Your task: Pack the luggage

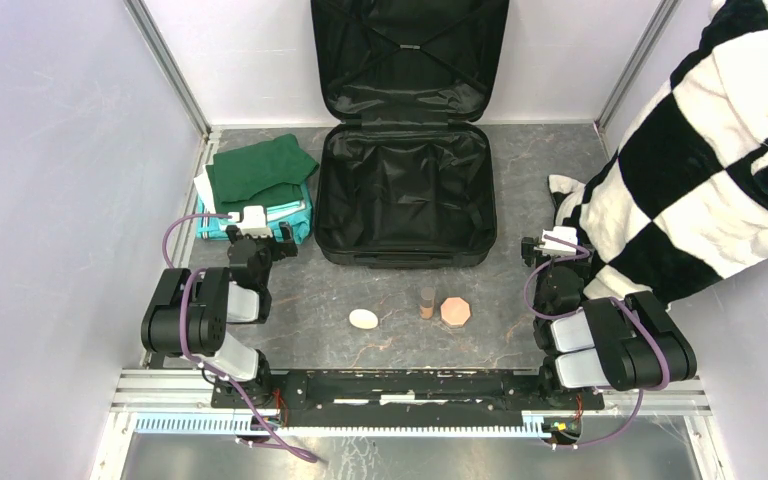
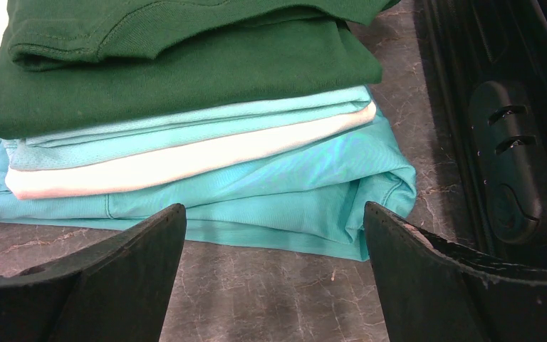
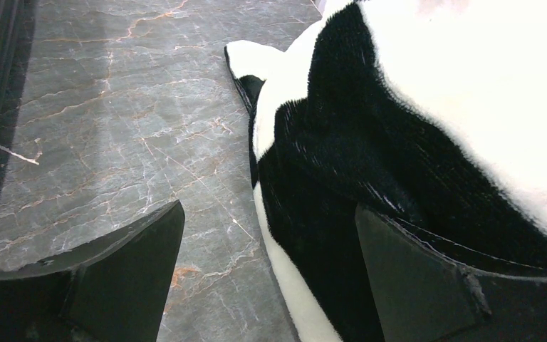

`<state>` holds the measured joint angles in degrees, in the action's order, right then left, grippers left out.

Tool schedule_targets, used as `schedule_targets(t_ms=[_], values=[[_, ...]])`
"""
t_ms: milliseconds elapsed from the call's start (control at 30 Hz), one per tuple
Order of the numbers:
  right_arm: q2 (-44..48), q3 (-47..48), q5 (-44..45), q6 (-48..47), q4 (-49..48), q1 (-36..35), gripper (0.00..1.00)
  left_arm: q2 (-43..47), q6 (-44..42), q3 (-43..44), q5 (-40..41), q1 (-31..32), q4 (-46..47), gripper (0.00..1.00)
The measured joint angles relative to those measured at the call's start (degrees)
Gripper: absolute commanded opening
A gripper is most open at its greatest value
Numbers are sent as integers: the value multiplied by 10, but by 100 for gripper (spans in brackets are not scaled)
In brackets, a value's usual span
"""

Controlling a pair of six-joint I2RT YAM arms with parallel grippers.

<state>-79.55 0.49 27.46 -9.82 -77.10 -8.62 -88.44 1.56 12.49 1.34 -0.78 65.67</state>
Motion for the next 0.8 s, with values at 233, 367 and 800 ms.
schedule_targets(t_ms=[233, 367, 800], values=[[0, 0, -1, 0, 0, 0, 98, 0, 0, 0, 0, 0, 0, 100], [29, 0, 14, 8, 27, 0, 98, 18, 0, 2, -22, -5, -23, 100], [206, 198, 65, 304, 538, 0, 98, 167, -64, 380, -136, -15, -606, 100]])
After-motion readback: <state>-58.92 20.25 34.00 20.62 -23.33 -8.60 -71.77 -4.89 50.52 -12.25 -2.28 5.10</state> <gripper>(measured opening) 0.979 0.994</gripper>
